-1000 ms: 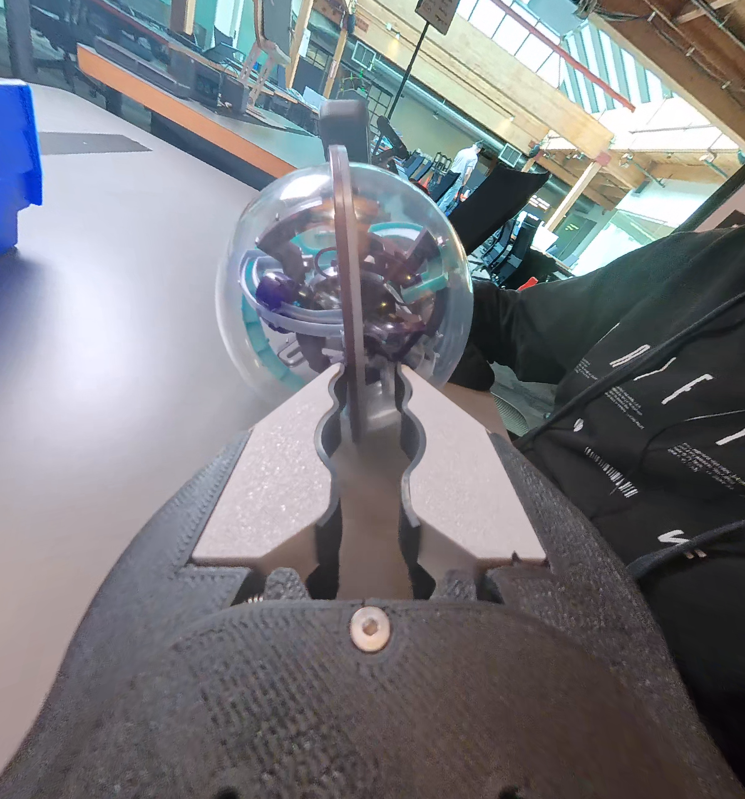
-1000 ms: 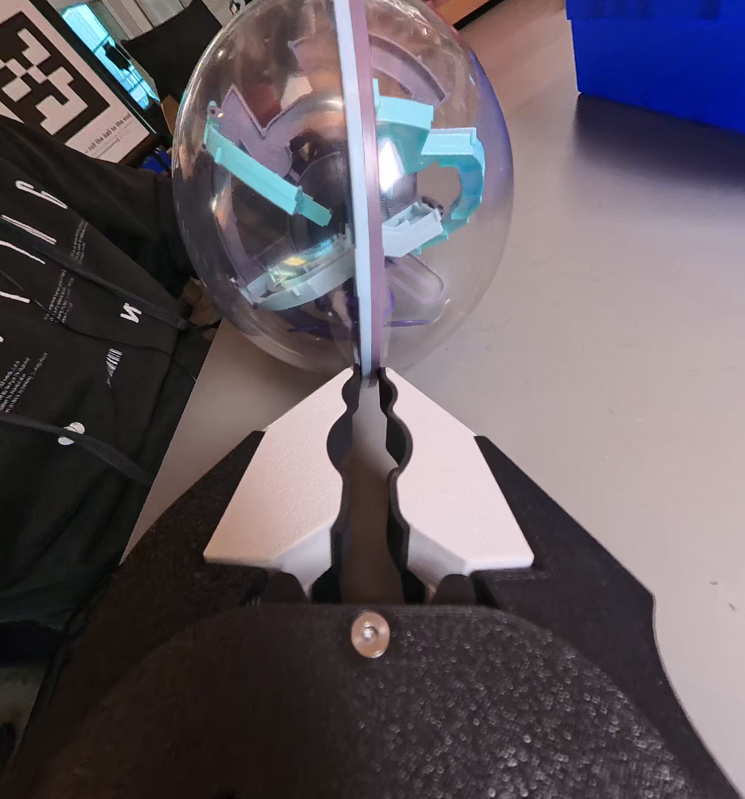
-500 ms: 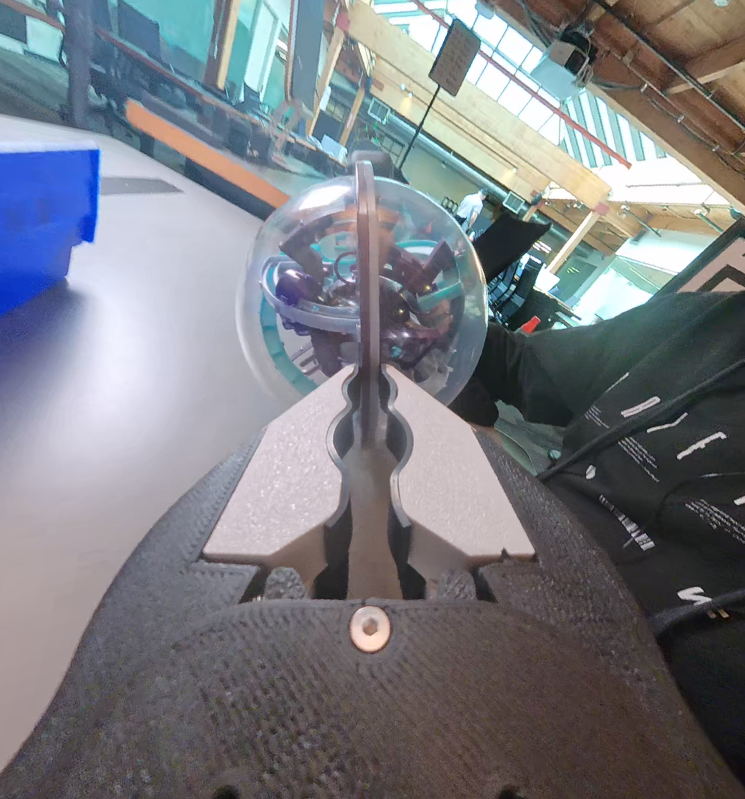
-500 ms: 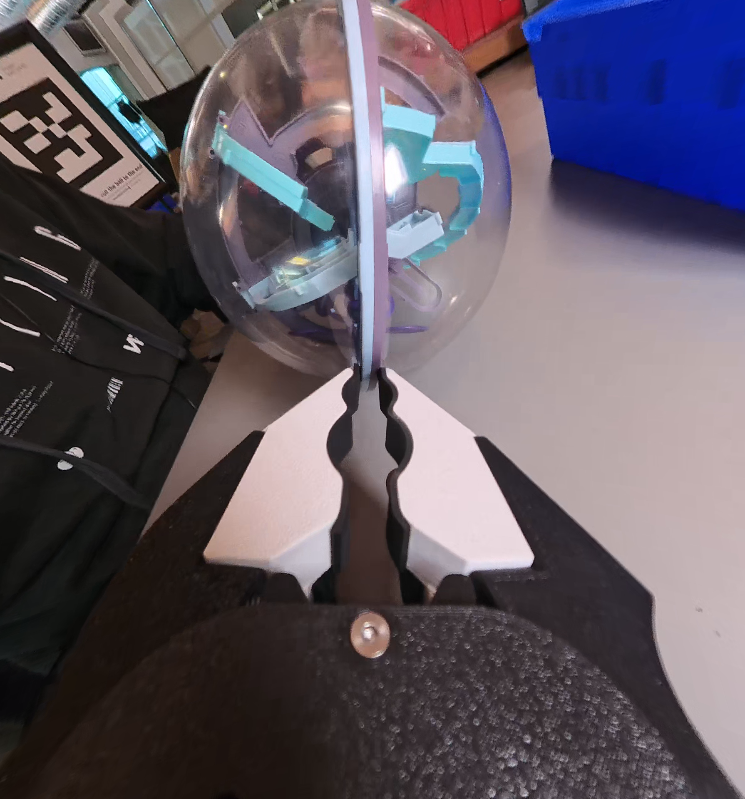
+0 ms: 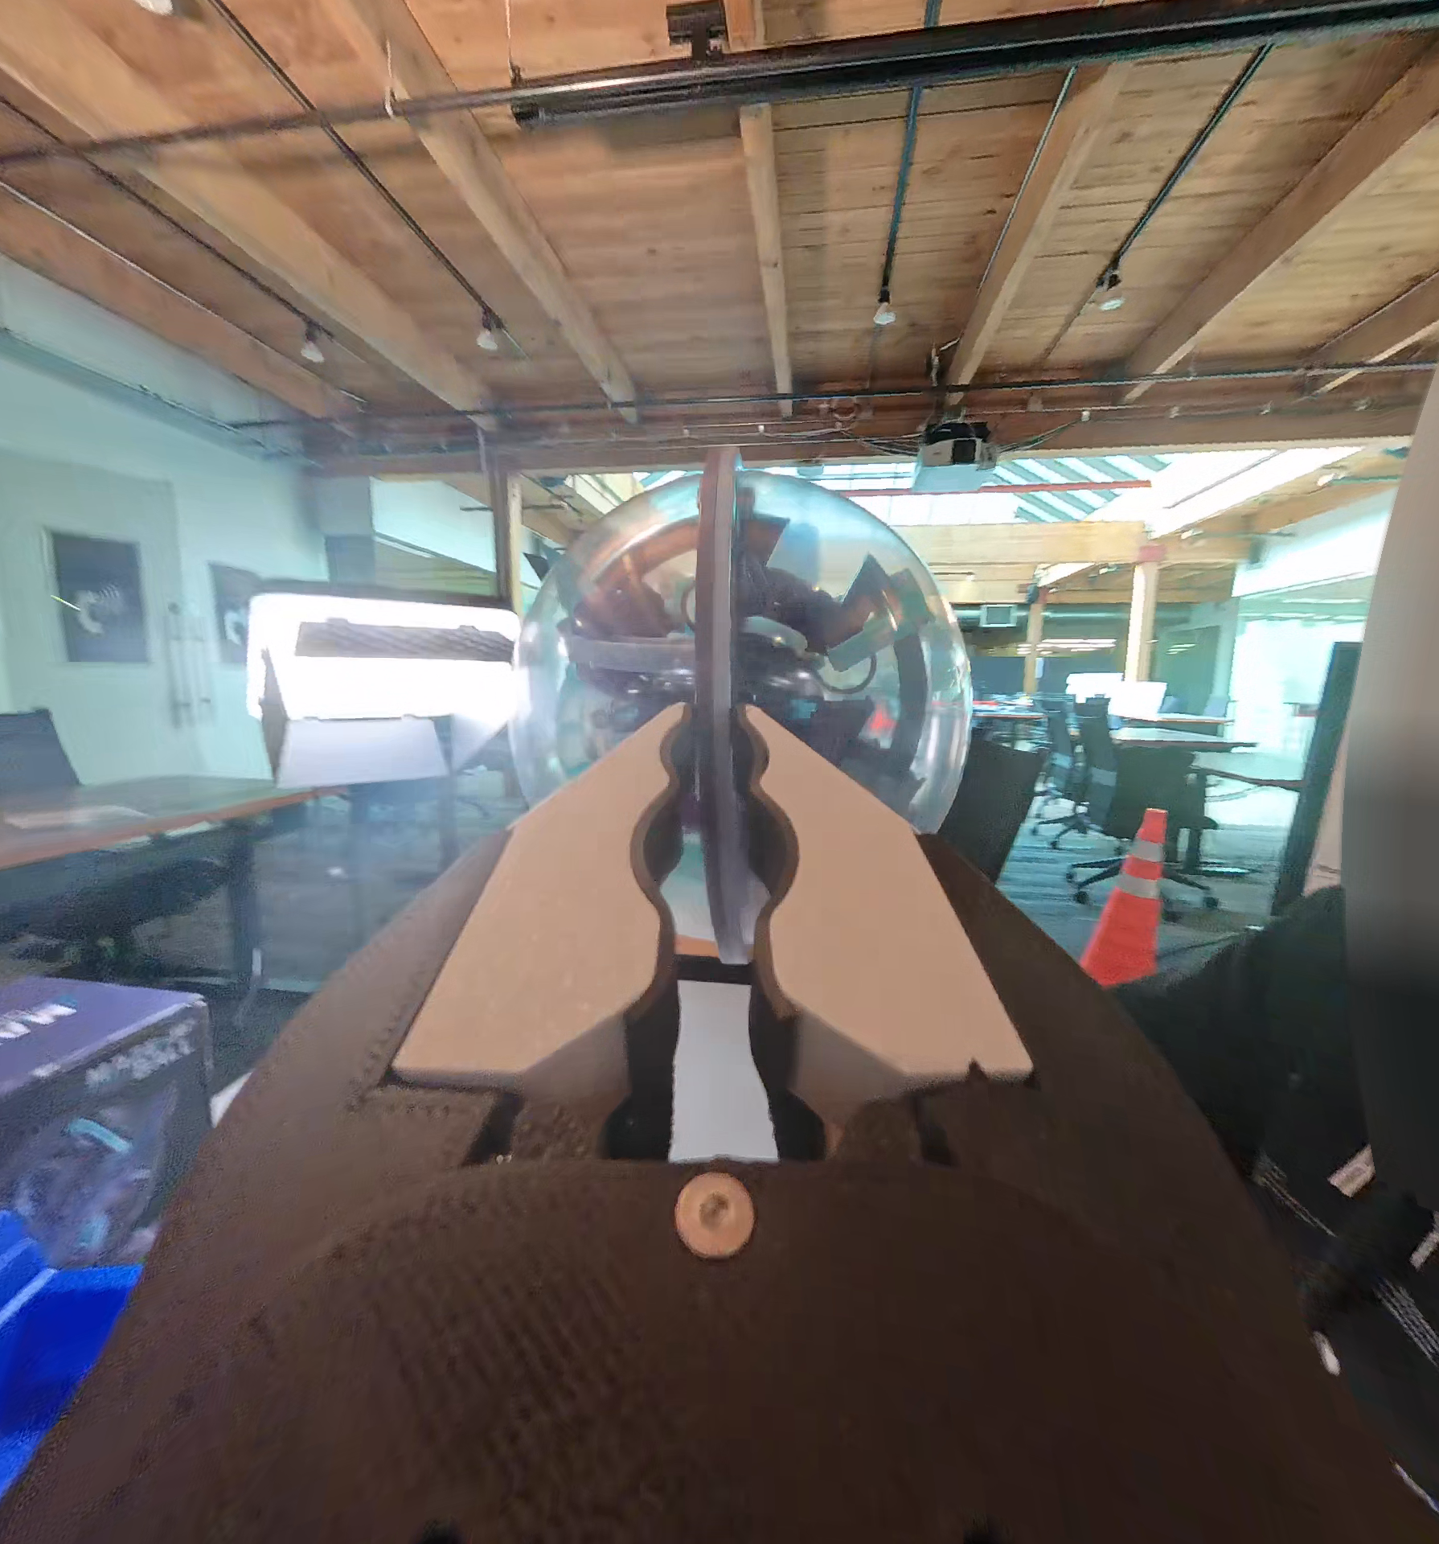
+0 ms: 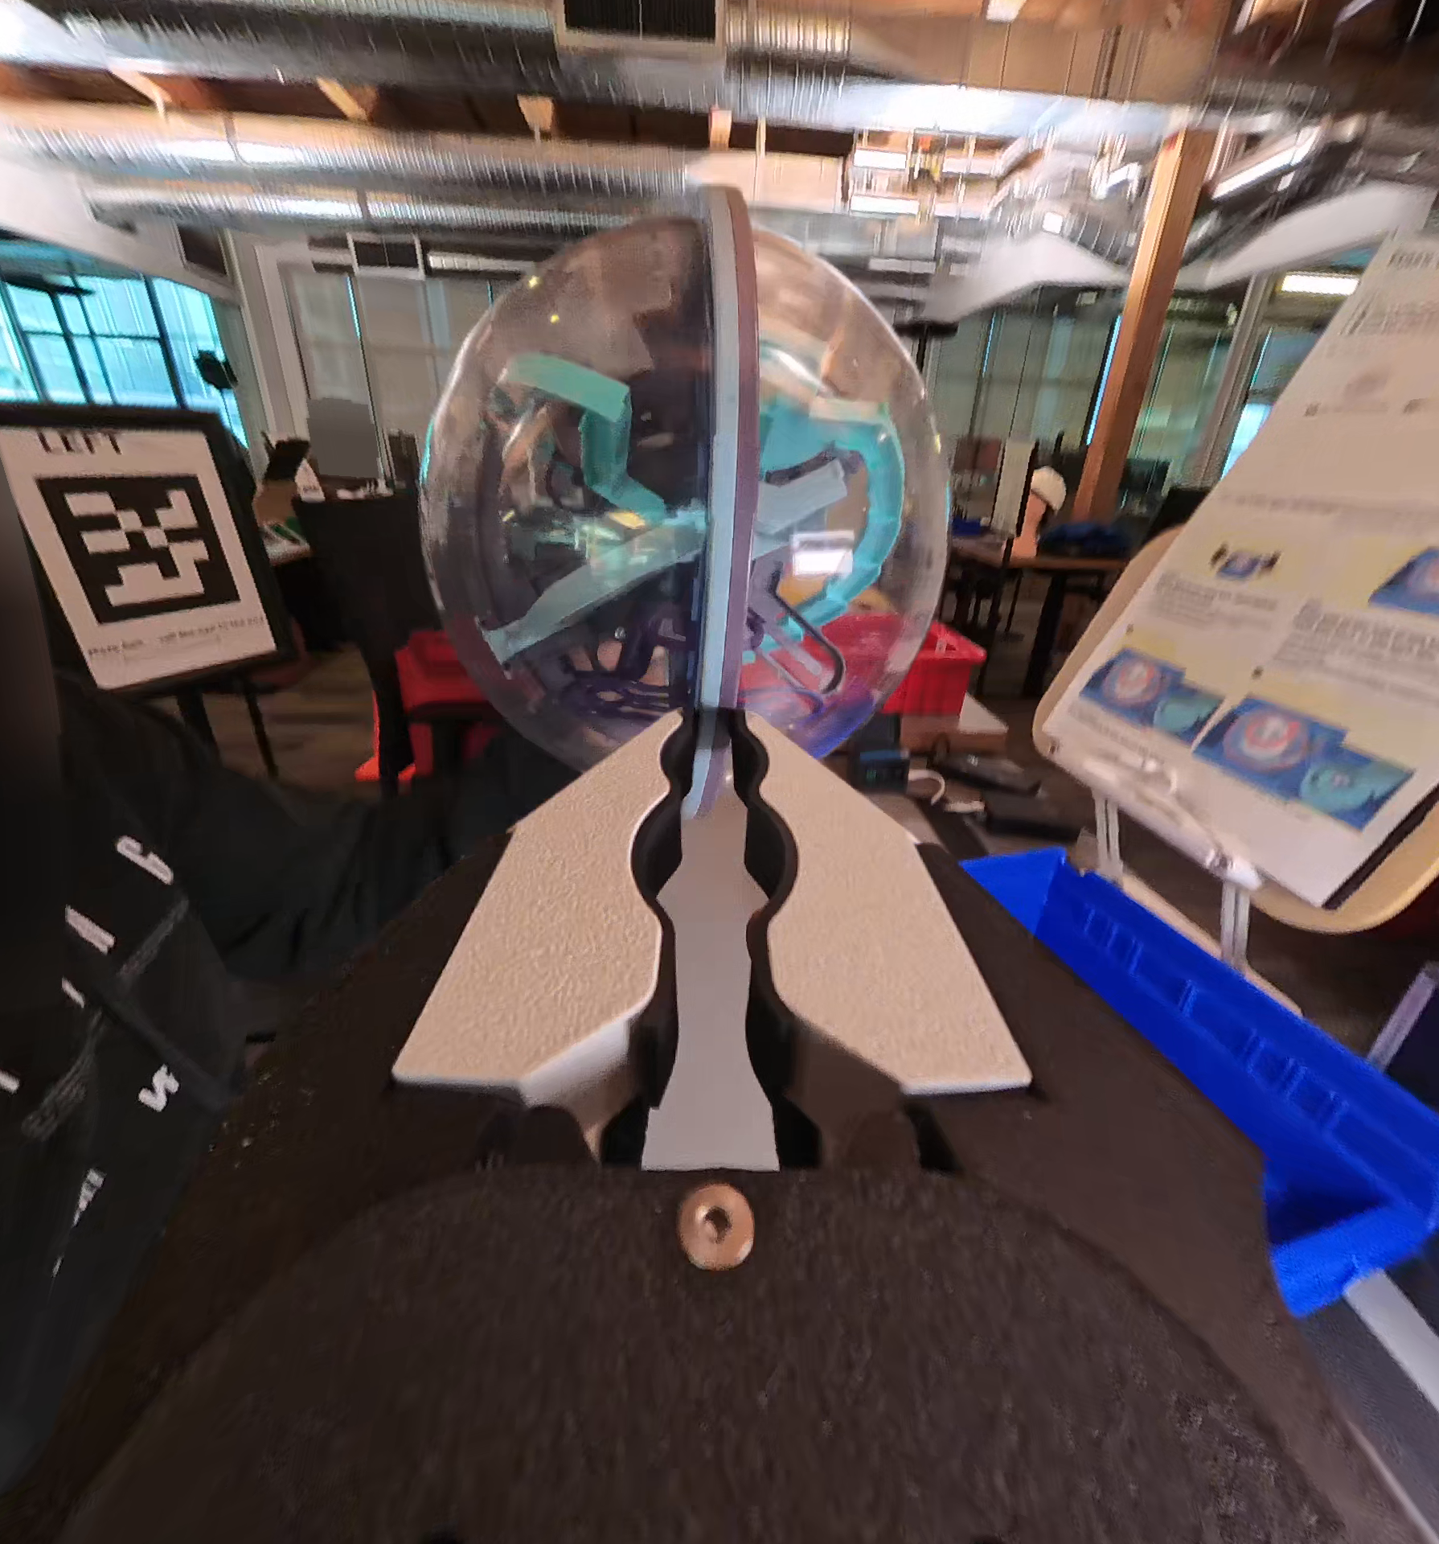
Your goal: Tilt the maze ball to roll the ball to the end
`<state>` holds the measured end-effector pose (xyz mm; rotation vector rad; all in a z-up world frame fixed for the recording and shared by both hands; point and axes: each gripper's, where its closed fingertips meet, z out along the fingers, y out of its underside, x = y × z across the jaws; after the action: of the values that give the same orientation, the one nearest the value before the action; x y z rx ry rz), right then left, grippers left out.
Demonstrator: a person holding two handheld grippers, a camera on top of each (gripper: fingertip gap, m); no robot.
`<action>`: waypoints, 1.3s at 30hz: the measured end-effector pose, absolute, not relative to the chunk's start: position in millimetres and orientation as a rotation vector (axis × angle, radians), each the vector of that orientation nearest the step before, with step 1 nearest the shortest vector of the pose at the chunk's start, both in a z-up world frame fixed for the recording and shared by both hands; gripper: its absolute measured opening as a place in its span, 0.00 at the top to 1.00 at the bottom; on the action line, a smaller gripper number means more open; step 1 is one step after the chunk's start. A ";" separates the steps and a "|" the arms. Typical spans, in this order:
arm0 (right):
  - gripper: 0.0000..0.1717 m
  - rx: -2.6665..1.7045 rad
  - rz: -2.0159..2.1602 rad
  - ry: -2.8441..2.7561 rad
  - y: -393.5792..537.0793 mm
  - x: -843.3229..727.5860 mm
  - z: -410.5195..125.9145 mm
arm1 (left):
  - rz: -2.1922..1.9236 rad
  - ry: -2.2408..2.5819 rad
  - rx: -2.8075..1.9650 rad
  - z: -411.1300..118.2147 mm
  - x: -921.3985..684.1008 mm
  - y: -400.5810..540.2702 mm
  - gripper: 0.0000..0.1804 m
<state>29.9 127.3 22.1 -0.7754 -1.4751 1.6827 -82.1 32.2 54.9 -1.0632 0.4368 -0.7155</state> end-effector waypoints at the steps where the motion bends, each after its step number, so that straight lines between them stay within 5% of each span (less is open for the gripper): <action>1: 0.97 -0.755 1.704 -1.441 126.8 30.4 31.0 | -0.685 0.431 -1.056 60.5 -82.3 31.1 0.97; 32: 0.97 -0.836 1.841 -1.334 144.8 -1.1 1.6 | -0.622 0.258 -1.140 41.1 -110.2 46.6 0.97; 39: 0.97 -1.132 1.982 -1.296 160.4 -19.9 -42.7 | -0.716 0.068 -1.311 -7.4 -136.8 71.2 0.97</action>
<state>-19.9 160.4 -42.7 -1.1324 -1.2956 1.9823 -136.8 71.2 -7.4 -1.3111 0.0677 -0.7159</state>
